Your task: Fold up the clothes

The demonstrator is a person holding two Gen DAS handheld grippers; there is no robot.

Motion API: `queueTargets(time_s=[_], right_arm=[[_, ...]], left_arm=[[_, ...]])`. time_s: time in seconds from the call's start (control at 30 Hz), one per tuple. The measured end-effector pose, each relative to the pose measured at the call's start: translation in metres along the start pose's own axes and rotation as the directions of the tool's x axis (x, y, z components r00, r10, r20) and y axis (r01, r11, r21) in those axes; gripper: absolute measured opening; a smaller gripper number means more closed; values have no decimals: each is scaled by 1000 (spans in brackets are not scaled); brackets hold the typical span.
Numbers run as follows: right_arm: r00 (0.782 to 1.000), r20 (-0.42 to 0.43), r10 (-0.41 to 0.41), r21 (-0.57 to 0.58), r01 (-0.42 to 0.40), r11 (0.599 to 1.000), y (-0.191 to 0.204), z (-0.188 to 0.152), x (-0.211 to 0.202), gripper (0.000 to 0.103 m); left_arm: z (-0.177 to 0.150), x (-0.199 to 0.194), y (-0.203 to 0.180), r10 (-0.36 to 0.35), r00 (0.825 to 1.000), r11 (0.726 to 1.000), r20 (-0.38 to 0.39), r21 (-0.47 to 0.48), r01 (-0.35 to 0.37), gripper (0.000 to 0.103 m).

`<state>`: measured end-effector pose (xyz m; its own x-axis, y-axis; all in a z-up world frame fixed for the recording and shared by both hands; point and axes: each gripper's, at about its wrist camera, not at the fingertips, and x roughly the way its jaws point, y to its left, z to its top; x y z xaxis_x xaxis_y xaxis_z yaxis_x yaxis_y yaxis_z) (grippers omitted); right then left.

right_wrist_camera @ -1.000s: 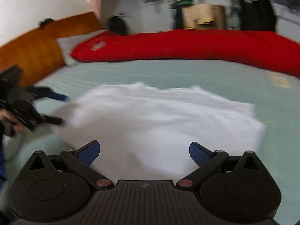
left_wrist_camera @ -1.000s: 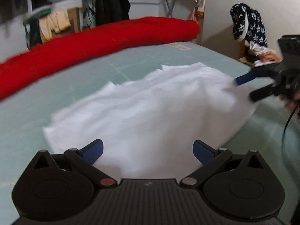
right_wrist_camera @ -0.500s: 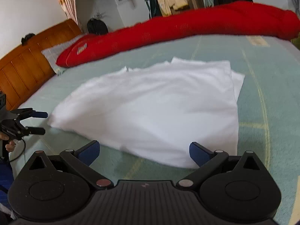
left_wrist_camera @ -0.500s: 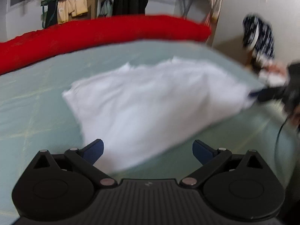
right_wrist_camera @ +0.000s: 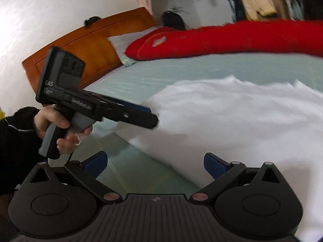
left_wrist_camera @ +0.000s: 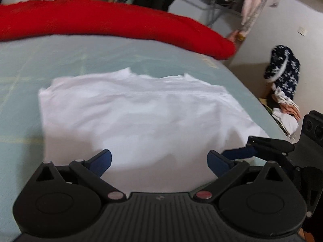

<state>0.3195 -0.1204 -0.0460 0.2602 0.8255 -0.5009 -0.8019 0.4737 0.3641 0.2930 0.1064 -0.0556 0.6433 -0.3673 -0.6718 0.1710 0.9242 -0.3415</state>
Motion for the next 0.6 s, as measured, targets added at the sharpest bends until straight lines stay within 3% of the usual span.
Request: queueTargets(time_s=[0.13, 0.27, 0.47, 0.6], right_arm=[[998, -63, 7, -8, -8, 1000, 5, -5, 24, 103], [995, -95, -38, -38, 34, 999, 13, -18, 5, 103], [975, -4, -221, -38, 221, 975, 0, -15, -55, 103], [941, 11, -339, 89, 336, 938, -31, -34, -87, 103]], left_arm=[[-18, -6, 21, 74, 996, 996, -55, -43, -77, 100], [-24, -22, 19, 100, 994, 995, -42, 15, -99, 100], [-13, -19, -2, 58, 998, 992, 3, 109, -58, 100], [-26, -8, 7, 114, 992, 989, -47, 105, -108, 100]])
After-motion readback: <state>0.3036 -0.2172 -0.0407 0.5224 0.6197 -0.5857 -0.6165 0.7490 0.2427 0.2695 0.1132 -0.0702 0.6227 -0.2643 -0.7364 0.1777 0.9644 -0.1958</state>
